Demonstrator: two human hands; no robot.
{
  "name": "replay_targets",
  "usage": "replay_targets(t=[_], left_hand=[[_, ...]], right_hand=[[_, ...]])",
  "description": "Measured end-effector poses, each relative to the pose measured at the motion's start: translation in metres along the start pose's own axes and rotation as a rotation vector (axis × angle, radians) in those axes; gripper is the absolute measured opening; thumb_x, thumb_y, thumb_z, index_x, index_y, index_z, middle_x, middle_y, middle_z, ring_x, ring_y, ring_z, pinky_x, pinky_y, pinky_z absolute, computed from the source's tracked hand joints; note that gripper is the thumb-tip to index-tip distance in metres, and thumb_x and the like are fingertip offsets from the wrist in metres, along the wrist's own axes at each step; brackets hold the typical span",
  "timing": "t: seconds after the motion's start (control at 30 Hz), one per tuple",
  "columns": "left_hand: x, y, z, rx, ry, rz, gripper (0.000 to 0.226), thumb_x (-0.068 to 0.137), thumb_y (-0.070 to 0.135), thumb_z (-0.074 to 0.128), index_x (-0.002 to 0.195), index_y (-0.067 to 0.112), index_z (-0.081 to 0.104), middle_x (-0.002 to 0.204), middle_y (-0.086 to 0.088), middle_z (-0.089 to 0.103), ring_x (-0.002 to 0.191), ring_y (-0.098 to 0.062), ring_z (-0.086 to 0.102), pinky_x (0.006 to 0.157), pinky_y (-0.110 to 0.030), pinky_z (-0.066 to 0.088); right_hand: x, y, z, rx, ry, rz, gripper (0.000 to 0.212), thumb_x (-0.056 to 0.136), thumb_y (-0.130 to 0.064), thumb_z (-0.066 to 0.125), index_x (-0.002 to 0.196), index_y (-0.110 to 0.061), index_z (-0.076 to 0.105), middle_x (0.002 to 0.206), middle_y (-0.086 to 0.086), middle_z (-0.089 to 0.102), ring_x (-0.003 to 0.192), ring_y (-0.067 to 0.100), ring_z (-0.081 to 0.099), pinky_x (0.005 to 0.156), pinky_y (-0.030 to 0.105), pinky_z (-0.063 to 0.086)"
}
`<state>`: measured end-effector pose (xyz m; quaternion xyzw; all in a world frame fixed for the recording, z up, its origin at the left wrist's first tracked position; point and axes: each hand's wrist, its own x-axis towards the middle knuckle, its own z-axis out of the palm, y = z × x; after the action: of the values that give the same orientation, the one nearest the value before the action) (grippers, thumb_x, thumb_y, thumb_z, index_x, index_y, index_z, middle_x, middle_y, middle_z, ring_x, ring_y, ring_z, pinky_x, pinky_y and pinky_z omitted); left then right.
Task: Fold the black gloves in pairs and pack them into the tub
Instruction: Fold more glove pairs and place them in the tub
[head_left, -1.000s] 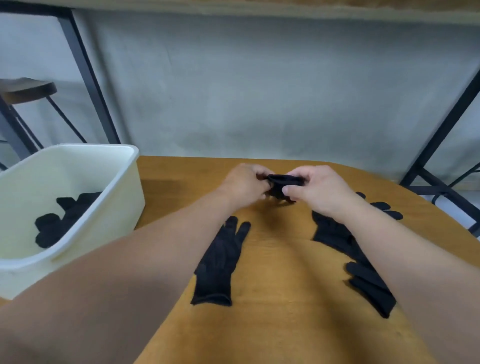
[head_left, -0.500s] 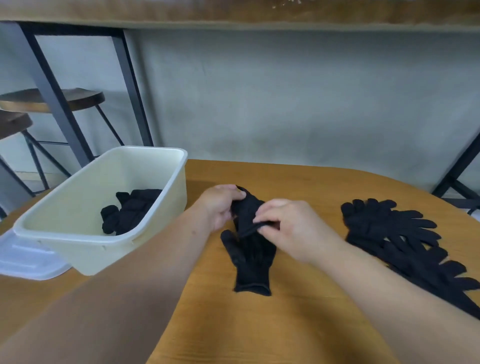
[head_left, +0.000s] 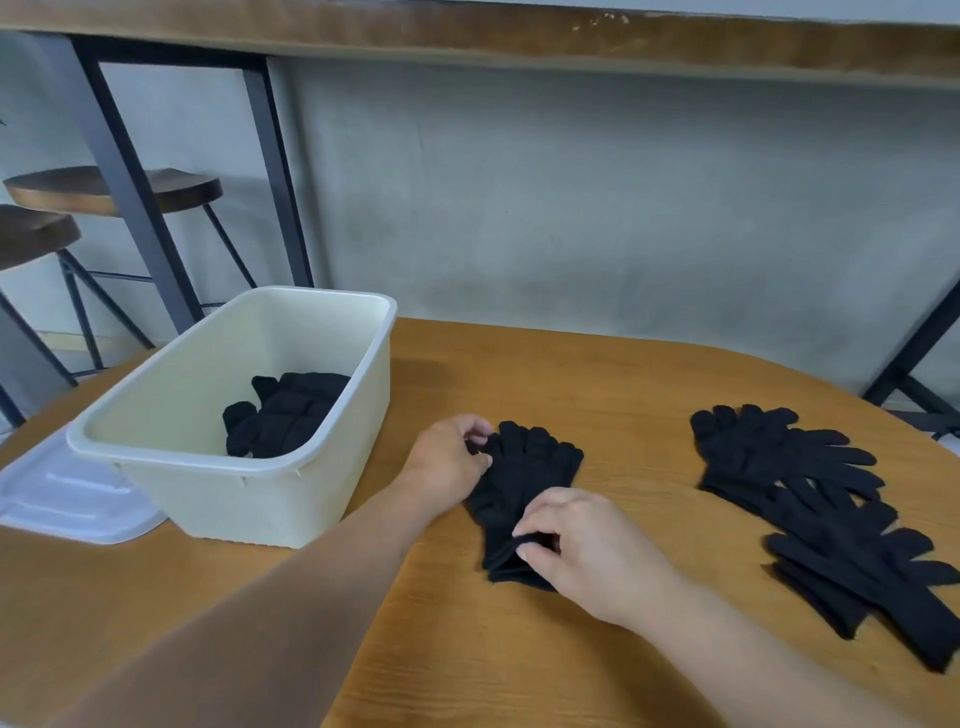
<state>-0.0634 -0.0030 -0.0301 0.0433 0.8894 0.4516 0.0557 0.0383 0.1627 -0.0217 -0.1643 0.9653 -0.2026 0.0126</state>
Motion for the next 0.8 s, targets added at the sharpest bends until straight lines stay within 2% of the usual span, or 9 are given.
replay_targets(t=[0.13,0.2,0.27,0.37,0.47,0.53,0.67,0.73,0.8], left_hand=[[0.0,-0.003,0.005,0.022,-0.001,0.061,0.024,0.09,0.015,0.066,0.11,0.028,0.063,0.112,0.009,0.06,0.094,-0.005,0.056,0.068,-0.007,0.04],[-0.002,-0.011,0.008,0.176,0.028,0.137,0.027,0.088,0.022,0.068,0.114,0.028,0.062,0.118,0.011,0.051,0.105,-0.007,0.049,0.085,-0.014,0.041],[-0.005,-0.016,0.009,0.327,0.096,0.223,0.026,0.087,0.027,0.068,0.113,0.029,0.062,0.118,0.013,0.045,0.111,-0.01,0.041,0.099,-0.023,0.037],[-0.014,-0.013,0.005,0.379,0.088,0.302,0.016,0.088,0.031,0.067,0.104,0.028,0.066,0.108,0.013,0.047,0.106,-0.009,0.043,0.094,-0.023,0.039],[-0.031,-0.001,0.004,0.272,-0.081,0.292,0.011,0.087,0.035,0.068,0.09,0.025,0.07,0.096,0.013,0.055,0.09,-0.007,0.054,0.083,-0.025,0.048],[-0.042,0.006,0.005,0.249,-0.202,0.267,0.02,0.081,0.045,0.072,0.092,0.029,0.071,0.097,0.014,0.057,0.088,-0.003,0.055,0.082,-0.023,0.049],[-0.056,0.008,0.004,0.37,-0.419,0.25,0.053,0.071,0.056,0.077,0.117,0.032,0.064,0.113,0.022,0.05,0.104,-0.001,0.051,0.092,-0.023,0.046],[-0.057,0.005,0.003,0.435,-0.423,0.287,0.054,0.073,0.052,0.077,0.121,0.034,0.062,0.118,0.023,0.047,0.109,-0.001,0.048,0.096,-0.024,0.044],[-0.057,0.003,0.002,0.482,-0.412,0.335,0.046,0.077,0.049,0.074,0.12,0.035,0.063,0.12,0.024,0.046,0.111,0.0,0.046,0.096,-0.023,0.043]], right_hand=[[-0.006,-0.001,0.005,-0.044,-0.01,-0.001,0.029,0.095,-0.046,0.054,0.118,-0.035,0.067,0.112,-0.026,0.052,0.098,-0.004,0.048,0.081,0.014,0.041],[-0.007,-0.001,0.009,0.04,-0.077,0.057,0.034,0.089,-0.056,0.058,0.113,-0.036,0.068,0.11,-0.025,0.052,0.093,-0.001,0.054,0.077,0.016,0.043],[-0.004,0.001,0.009,0.222,-0.04,0.156,0.029,0.085,-0.058,0.059,0.097,-0.035,0.072,0.102,-0.022,0.056,0.079,0.002,0.056,0.071,0.02,0.046],[0.017,0.018,-0.001,0.325,0.143,0.343,0.017,0.091,-0.04,0.061,0.082,-0.031,0.071,0.089,-0.014,0.063,0.076,0.008,0.06,0.072,0.028,0.052],[0.043,0.039,-0.014,0.299,0.212,0.526,0.013,0.094,-0.03,0.059,0.087,-0.028,0.07,0.081,-0.011,0.066,0.08,0.016,0.063,0.075,0.032,0.055],[0.059,0.049,-0.02,0.297,0.217,0.592,0.017,0.095,-0.032,0.06,0.102,-0.021,0.071,0.091,-0.006,0.067,0.088,0.018,0.063,0.08,0.032,0.052],[0.085,0.054,-0.02,0.204,0.147,0.614,0.05,0.092,-0.044,0.062,0.134,-0.017,0.056,0.132,0.003,0.061,0.119,0.023,0.057,0.099,0.036,0.048],[0.092,0.054,-0.019,0.181,0.107,0.617,0.05,0.091,-0.044,0.065,0.134,-0.019,0.057,0.135,0.002,0.058,0.121,0.024,0.056,0.1,0.037,0.048],[0.096,0.055,-0.015,0.172,0.093,0.603,0.031,0.09,-0.037,0.067,0.118,-0.022,0.068,0.126,0.0,0.063,0.11,0.021,0.061,0.092,0.035,0.051]])
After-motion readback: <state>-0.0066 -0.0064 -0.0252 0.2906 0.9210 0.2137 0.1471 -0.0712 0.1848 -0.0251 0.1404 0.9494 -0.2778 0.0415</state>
